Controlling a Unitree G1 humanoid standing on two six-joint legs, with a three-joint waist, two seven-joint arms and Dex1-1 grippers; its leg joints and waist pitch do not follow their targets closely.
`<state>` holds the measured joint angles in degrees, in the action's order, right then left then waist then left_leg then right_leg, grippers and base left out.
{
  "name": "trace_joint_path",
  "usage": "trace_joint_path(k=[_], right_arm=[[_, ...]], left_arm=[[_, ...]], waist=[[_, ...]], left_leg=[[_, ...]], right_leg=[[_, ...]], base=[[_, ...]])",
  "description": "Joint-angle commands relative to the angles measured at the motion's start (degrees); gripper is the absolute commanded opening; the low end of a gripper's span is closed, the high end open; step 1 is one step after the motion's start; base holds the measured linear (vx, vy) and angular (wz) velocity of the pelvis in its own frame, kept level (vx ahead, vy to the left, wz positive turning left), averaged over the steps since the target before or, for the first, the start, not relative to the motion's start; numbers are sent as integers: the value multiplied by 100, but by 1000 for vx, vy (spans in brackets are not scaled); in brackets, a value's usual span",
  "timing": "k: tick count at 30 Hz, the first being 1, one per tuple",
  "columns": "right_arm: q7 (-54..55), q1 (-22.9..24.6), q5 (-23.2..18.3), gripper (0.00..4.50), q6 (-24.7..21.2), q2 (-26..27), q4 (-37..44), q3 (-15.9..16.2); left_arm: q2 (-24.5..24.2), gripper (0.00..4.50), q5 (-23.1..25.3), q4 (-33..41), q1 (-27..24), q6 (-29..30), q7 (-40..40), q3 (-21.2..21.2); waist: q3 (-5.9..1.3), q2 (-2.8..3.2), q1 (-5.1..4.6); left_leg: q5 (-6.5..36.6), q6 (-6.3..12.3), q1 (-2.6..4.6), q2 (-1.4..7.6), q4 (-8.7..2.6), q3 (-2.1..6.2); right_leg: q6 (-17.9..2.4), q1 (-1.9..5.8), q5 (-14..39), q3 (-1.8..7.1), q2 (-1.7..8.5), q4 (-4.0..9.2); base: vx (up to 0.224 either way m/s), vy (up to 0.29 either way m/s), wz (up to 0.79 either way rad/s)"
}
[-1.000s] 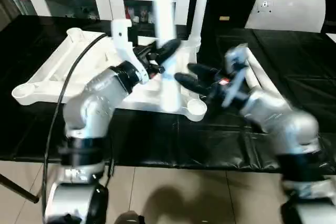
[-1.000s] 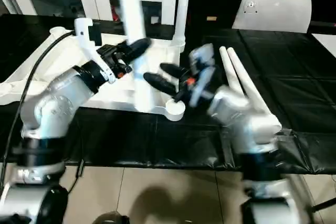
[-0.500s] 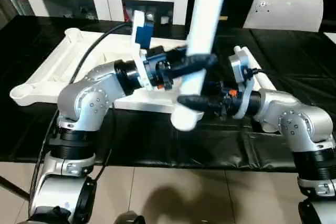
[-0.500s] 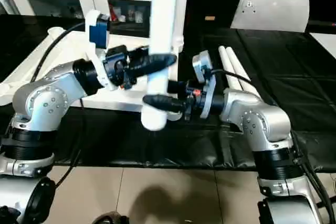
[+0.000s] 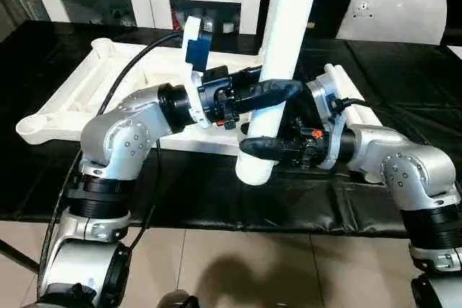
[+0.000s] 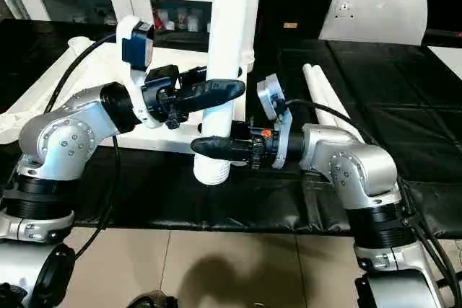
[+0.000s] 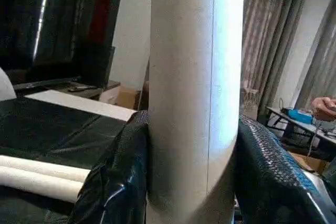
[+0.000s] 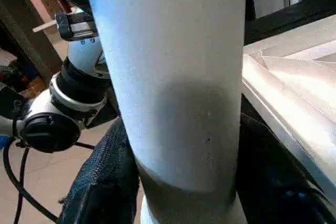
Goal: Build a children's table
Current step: Pick table leg
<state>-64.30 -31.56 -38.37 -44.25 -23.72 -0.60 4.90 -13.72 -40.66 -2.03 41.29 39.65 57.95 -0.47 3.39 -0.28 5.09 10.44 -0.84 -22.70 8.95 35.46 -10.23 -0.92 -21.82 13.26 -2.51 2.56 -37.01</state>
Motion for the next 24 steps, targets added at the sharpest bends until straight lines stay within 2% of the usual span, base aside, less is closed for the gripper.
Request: trace_joint_path(k=[1, 4, 5, 7, 9, 12, 14, 15, 16, 20, 21, 24], right_arm=[[-15, -37, -68, 202, 6, 1, 101, -8], [54, -14, -31, 201, 59, 45, 112, -18], [83, -8, -17, 201, 78, 61, 115, -23], [319, 26, 110, 199, 234, 188, 121, -41], [444, 53, 196, 197, 335, 262, 131, -28], [806, 110, 406, 193, 546, 440, 97, -11], [1179, 155, 591, 193, 782, 648, 5, -37], [1179, 155, 591, 193, 782, 648, 5, -37], [1344, 169, 657, 193, 866, 744, -50, -57], [1548, 181, 783, 193, 969, 851, -134, -55], [1557, 181, 791, 193, 975, 857, -138, -56], [1687, 190, 892, 193, 1083, 935, -178, -53]], left_arm=[[-84, 185, 164, 54, 97, -187, -43, -15], [-41, 185, 147, 38, 95, -104, -281, 75], [-27, 220, 99, 36, 95, -37, -328, 109], [-16, 255, 64, 183, -19, 22, -456, 147], [-24, 263, 208, 303, -139, -145, -515, 86], [79, 298, 597, 430, -327, -487, -1012, 60], [217, 302, 844, 691, -493, -611, -1549, 56], [217, 302, 844, 691, -493, -611, -1549, 56], [311, 302, 978, 827, -558, -673, -1858, 68], [446, 302, 1162, 1046, -677, -793, -2214, 17], [456, 274, 1175, 1057, -684, -793, -2245, 15], [690, 267, 1280, 1199, -797, -788, -2771, 55]], waist=[[-400, -55, 1], [-403, -45, 6], [-405, -49, 3], [-403, -39, 0], [-406, -42, -8], [-397, -29, -20], [-396, -39, -24], [-404, -27, -20], [-402, -26, -22], [-389, -35, -18], [-386, -35, -27], [-385, -41, -31]], left_leg=[[418, 153, 146, 429, -374, 154], [421, 149, 149, 437, -373, 154], [417, 142, 145, 435, -370, 153], [423, 127, 147, 436, -372, 155], [424, 131, 144, 446, -379, 167], [456, 57, 139, 459, -392, 171], [515, 31, 153, 444, -396, 162], [516, 2, 151, 476, -400, 173], [541, -2, 163, 465, -397, 166], [553, -1, 153, 452, -406, 167], [551, -5, 145, 455, -407, 170], [588, -4, 140, 445, -396, 164]], right_leg=[[-1326, 263, 264, 303, 604, 445], [-1342, 264, 242, 301, 610, 439], [-1360, 264, 208, 299, 612, 433], [-1372, 258, 209, 298, 611, 428], [-1368, 263, 194, 300, 614, 431], [-1309, 262, 206, 306, 616, 437], [-1274, 258, 288, 303, 602, 450], [-1291, 262, 246, 308, 627, 433], [-1290, 249, 246, 306, 612, 443], [-1207, 255, 332, 312, 605, 460], [-1208, 253, 302, 313, 603, 453], [-1199, 254, 336, 317, 604, 471]], base=[[0, 0, 0], [0, 0, 0], [0, 0, 0], [0, 0, 0], [0, 0, 0], [0, 0, 0], [0, 0, 0], [0, 0, 0], [0, 0, 0], [0, 0, 0], [0, 0, 0], [0, 0, 0]])
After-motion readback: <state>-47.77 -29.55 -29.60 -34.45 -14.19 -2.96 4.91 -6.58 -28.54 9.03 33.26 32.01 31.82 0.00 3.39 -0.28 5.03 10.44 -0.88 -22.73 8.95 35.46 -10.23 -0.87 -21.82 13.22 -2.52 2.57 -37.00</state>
